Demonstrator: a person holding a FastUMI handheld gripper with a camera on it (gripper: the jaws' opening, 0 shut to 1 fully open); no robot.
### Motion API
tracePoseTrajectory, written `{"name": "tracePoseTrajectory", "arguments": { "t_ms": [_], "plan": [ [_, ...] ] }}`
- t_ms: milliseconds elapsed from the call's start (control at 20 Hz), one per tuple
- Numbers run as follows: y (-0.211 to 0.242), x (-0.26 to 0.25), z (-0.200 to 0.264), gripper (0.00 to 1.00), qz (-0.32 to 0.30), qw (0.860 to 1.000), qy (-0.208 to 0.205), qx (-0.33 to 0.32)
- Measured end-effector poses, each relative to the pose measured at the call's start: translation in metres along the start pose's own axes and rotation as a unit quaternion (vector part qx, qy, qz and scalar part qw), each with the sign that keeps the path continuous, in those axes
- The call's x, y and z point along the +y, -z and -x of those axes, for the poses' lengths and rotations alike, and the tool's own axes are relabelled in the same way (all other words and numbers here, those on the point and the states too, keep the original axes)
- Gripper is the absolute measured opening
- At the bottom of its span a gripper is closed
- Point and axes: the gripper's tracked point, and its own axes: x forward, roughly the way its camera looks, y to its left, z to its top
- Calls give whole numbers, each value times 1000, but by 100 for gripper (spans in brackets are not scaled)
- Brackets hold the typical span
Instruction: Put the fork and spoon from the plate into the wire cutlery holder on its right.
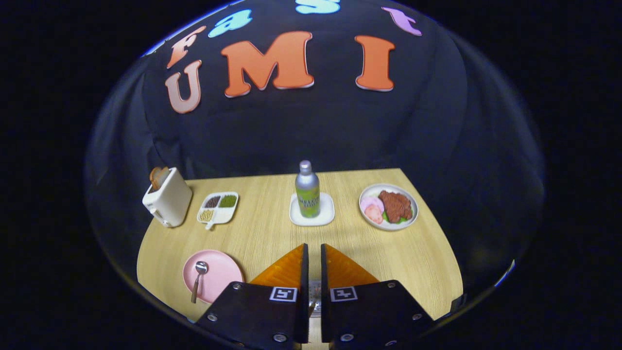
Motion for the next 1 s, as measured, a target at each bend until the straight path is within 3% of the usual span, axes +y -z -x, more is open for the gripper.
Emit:
{"name": "tracePoseTrajectory", "arguments": {
  "t_ms": [200, 350, 550, 700, 1000],
  "plan": [
    [-50, 12, 26, 13, -2, 995, 2, -98],
    [-72, 18, 39, 24, 9, 989, 25, -145],
    [-94, 40, 57, 47, 6, 982, 23, -189],
    [-106, 46, 65, 71, 15, 975, 47, -217],
    [-124, 77, 81, 92, -3, 965, 45, -260]
  ]
}}
